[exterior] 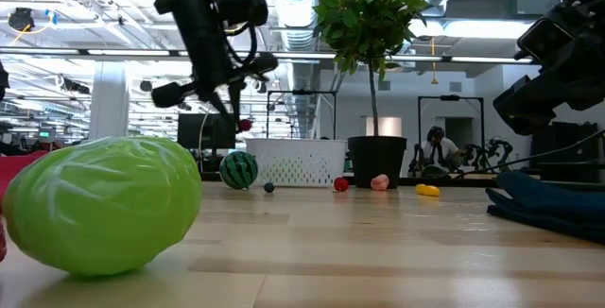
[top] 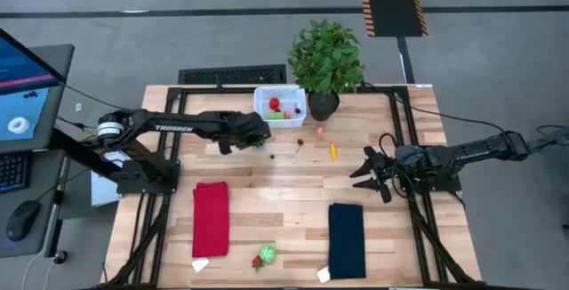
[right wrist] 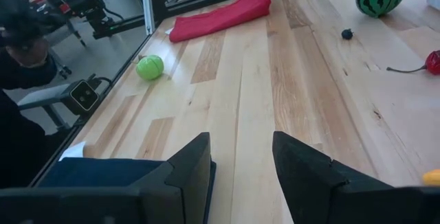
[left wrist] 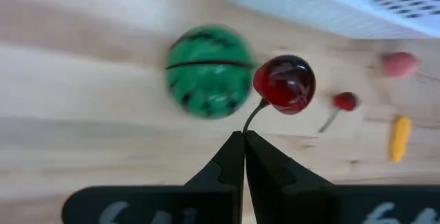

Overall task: Pick and placing Produce into tupperware
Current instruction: Put the red cherry into the white basket

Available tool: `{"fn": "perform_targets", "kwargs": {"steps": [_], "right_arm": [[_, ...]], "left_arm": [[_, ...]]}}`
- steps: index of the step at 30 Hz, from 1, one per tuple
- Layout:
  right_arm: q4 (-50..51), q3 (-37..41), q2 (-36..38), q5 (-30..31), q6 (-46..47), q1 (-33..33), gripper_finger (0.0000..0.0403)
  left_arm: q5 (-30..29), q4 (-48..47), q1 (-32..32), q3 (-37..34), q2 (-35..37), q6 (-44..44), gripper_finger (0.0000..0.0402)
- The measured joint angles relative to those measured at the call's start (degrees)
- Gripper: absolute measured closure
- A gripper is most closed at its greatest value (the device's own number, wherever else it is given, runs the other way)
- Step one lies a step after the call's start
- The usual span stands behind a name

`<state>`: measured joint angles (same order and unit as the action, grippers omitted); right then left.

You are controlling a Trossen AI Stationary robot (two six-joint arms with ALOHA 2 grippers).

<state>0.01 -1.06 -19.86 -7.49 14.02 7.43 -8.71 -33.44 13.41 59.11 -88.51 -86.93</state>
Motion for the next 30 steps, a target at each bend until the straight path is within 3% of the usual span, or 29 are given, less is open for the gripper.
{"fn": "perform_targets", "kwargs": {"steps": [9,17,24,30], "right_arm": [[0.0,0.0,0.0,0.0,0.0,0.0,0.0223],[0.0,0.0,0.0,0.0,0.0,0.0,0.0220],[0.0,0.0,0.0,0.0,0.0,0.0,0.0222],[0.0,0.0,0.0,0.0,0.0,0.0,0.0220]], "left_arm": [[-4.9,1.0,3.5,5.1,0.0,5.8,0.0401],[-5.0,3.4,8.2,8.4,-0.8,14.0,0.0401],[0.8,1.7,13.0,14.7,-8.6,17.3,0.0401],[5.1,-5.9,14.9,22.5,-15.1,20.3,0.0401]]}}
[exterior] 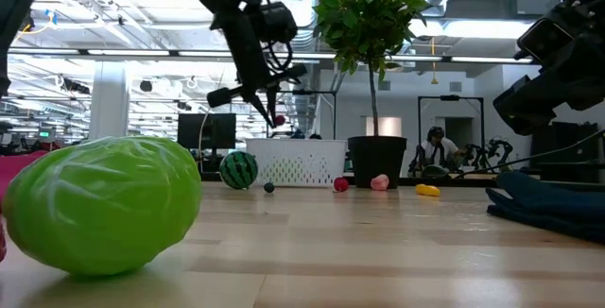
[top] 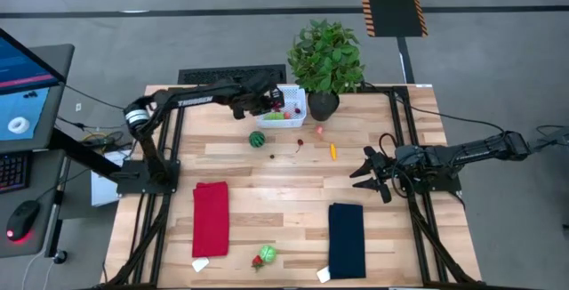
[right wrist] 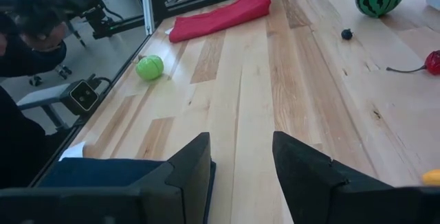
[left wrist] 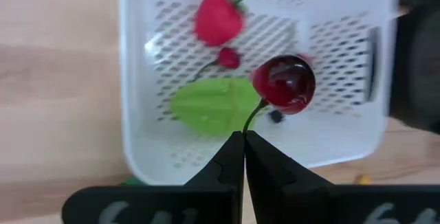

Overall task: Pick and placing Produce into tupperware
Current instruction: Put the red cherry into the white basket, then put the red strawberry into the white basket

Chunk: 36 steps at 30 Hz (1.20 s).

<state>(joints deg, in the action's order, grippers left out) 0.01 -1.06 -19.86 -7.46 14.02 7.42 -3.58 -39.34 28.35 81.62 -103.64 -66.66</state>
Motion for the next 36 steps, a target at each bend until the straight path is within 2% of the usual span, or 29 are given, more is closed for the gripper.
{"fn": "perform_targets", "kwargs": {"steps": [8,13,17,24,28,32,36], "right_arm": [[0.0,0.0,0.0,0.0,0.0,0.0,0.0223],[0.0,0.0,0.0,0.0,0.0,0.0,0.0220],[0.0,0.0,0.0,0.0,0.0,0.0,0.0218],[0.0,0.0,0.0,0.0,0.0,0.0,0.0221],[0.0,0.0,0.0,0.0,0.0,0.0,0.0221],[0.0,0.0,0.0,0.0,0.0,0.0,0.0221],[0.0,0.0,0.0,0.0,0.0,0.0,0.0221]], "left_arm": [[6.1,-9.0,2.2,8.2,-6.7,1.9,0.0401],[5.8,-9.1,2.3,9.7,-7.1,5.6,0.0394],[4.9,-9.4,2.0,9.7,-7.1,4.8,0.0369],[4.5,-10.6,2.1,9.7,-7.1,5.6,0.0297],[4.9,-12.2,1.0,9.7,-7.1,5.7,0.0274],[7.8,-14.4,-0.8,9.7,-7.1,7.3,0.0272],[6.4,-15.4,-2.7,9.7,-7.0,7.8,0.0300]]}}
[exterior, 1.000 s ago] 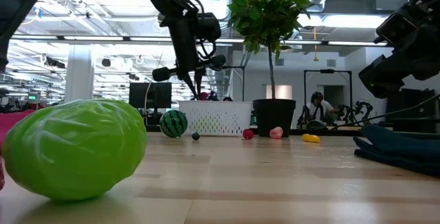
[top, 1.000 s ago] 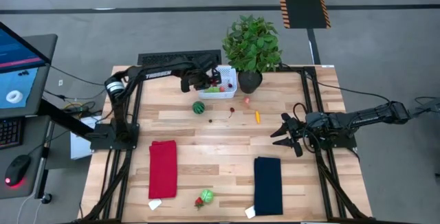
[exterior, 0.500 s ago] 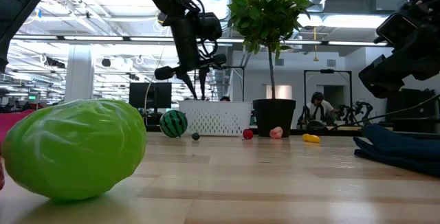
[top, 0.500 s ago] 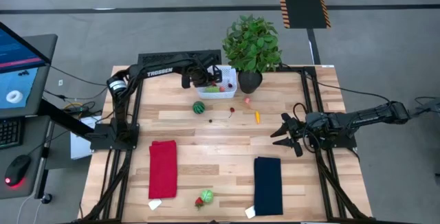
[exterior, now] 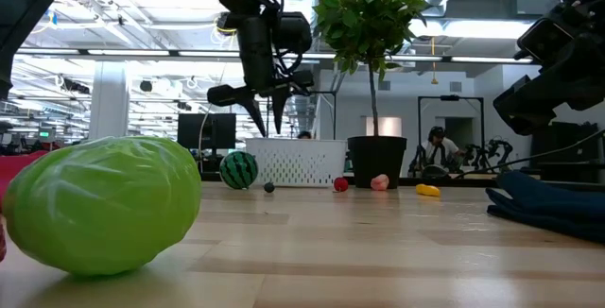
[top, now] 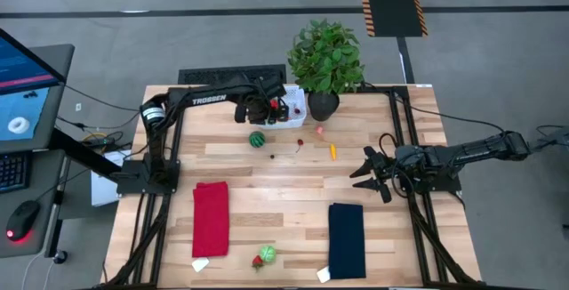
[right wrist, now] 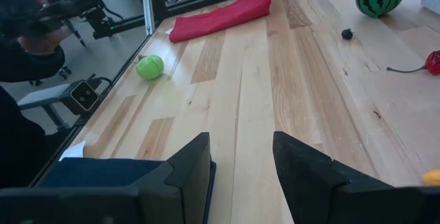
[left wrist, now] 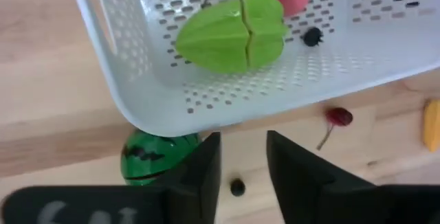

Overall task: Pick and placing Produce into tupperware
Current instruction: Put the red strawberry into the white basket

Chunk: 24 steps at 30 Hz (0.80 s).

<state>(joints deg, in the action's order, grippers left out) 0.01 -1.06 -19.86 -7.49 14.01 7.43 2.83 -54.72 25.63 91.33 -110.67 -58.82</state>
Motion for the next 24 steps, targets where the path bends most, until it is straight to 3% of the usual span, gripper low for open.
{"fn": "perform_targets", "kwargs": {"steps": [6,11,19,24], "right_arm": [[0.0,0.0,0.0,0.0,0.0,0.0,0.0221],[0.0,0.0,0.0,0.0,0.0,0.0,0.0221],[0.0,0.0,0.0,0.0,0.0,0.0,0.0221],[0.0,0.0,0.0,0.0,0.0,0.0,0.0221]], "left_arm": [[1.2,-0.3,-2.5,0.0,0.0,-3.0,0.0389],[-1.9,-1.4,-6.4,-0.7,0.1,-9.0,0.0396],[-16.3,-3.7,-16.7,-0.7,2.3,-21.4,0.0401],[-32.8,-5.6,-25.2,-0.7,3.7,-24.9,0.0401]]}}
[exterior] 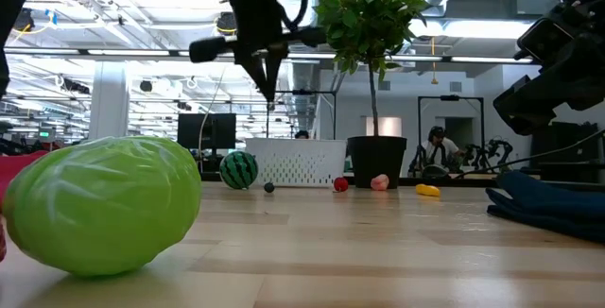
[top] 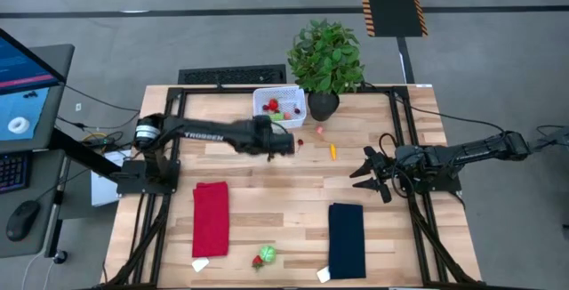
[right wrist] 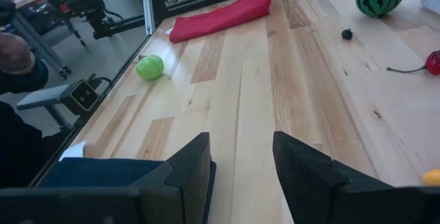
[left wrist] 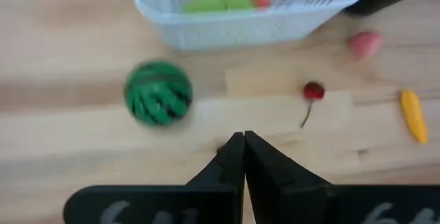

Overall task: Pick and placing Produce into tupperware
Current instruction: Put the red strawberry into the white basket

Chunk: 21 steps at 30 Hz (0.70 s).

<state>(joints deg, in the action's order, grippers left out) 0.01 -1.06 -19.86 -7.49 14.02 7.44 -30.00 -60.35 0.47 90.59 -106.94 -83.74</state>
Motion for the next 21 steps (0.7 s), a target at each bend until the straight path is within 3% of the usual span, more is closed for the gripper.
{"fn": "perform_targets", "kwargs": {"steps": [3,8,13,21], "right_arm": [[0.0,0.0,0.0,0.0,0.0,0.0,0.0221],[0.0,0.0,0.0,0.0,0.0,0.0,0.0221],[0.0,0.0,0.0,0.0,0.0,0.0,0.0221],[0.0,0.0,-0.1,0.0,0.0,0.0,0.0221]], "left_arm": [[-7.7,-2.4,-3.6,0.0,-0.1,-0.1,0.0401],[-6.7,-4.3,-6.2,0.0,-0.1,-0.3,0.0401],[-13.6,6.6,-7.8,-1.3,-1.4,-1.6,0.0401],[-12.3,15.3,-7.9,-1.2,-2.2,10.2,0.0397]]}}
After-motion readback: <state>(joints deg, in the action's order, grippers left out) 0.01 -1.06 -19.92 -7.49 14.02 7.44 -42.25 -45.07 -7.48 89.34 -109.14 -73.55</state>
